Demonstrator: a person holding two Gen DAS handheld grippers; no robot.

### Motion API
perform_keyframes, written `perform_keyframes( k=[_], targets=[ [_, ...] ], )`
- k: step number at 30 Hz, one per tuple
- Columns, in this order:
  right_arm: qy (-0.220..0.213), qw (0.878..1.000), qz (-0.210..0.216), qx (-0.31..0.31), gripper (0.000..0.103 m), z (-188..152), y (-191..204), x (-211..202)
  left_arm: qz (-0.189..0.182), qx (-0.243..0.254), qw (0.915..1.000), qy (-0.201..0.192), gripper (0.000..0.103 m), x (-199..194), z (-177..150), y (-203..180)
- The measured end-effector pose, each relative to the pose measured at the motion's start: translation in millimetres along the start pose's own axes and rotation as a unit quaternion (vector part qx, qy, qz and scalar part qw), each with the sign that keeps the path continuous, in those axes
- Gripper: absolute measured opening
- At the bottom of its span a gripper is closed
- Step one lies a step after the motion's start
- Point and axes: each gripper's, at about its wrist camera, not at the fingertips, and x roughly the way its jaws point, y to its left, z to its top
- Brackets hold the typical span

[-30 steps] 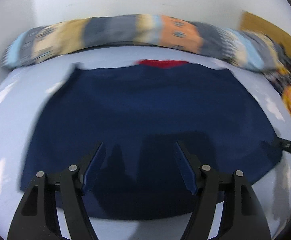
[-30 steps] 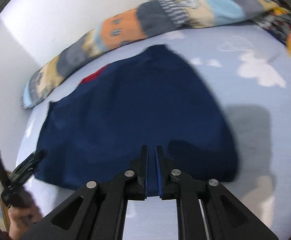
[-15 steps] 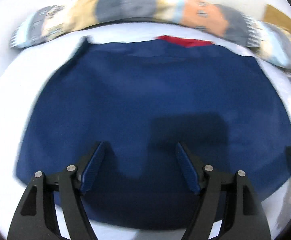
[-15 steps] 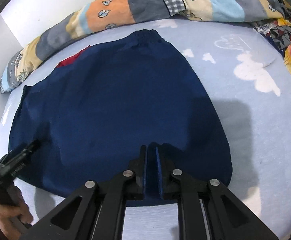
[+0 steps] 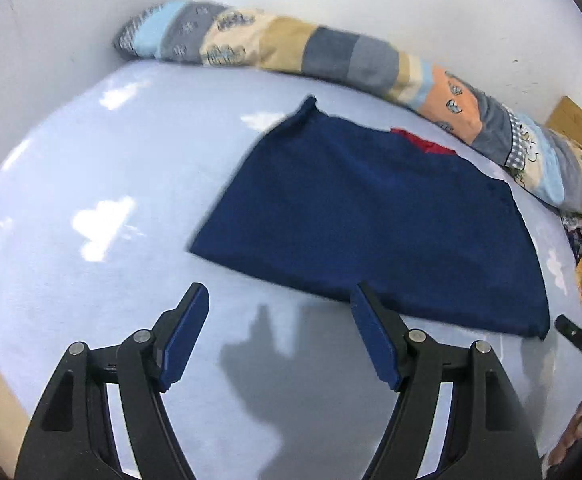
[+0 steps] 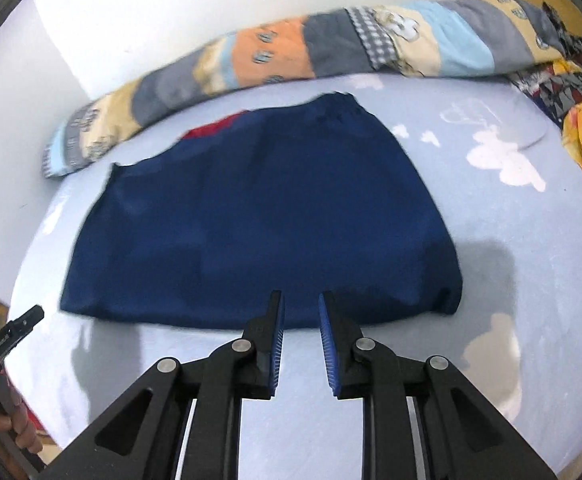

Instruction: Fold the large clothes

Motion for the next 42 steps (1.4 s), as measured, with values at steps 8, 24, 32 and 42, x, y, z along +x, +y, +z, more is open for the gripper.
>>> perform_keyframes(
  k=[8, 24, 32, 42],
  targets=[
    [-0.024, 0.999, 0.040, 0.004, 0.025, -25.2, 0.4, -34.9, 0.006, 0.056, 0.9950, -0.083, 0.074, -36.4, -25.6, 38.3],
    [0.004, 0.995, 0.095, -0.032, 0.030, -18.7, 44.6, 20.3, -0.029, 0.092, 0.9943, -0.045, 0.074, 42.7, 13.7, -26.9],
    [0.041, 0.988, 0.110, -0.097, 0.029, 54.9, 115.9, 116.3, -0.004, 0.081, 0.9964, 0.025, 0.074, 86.3, 41.8, -50.6],
    [0.045, 0.999, -0.018, 0.002, 0.020, 126.4, 1.2, 167.6, -0.019, 0.079, 0.9951, 0.057, 0.074, 94.2, 47.0, -55.1]
  ],
)
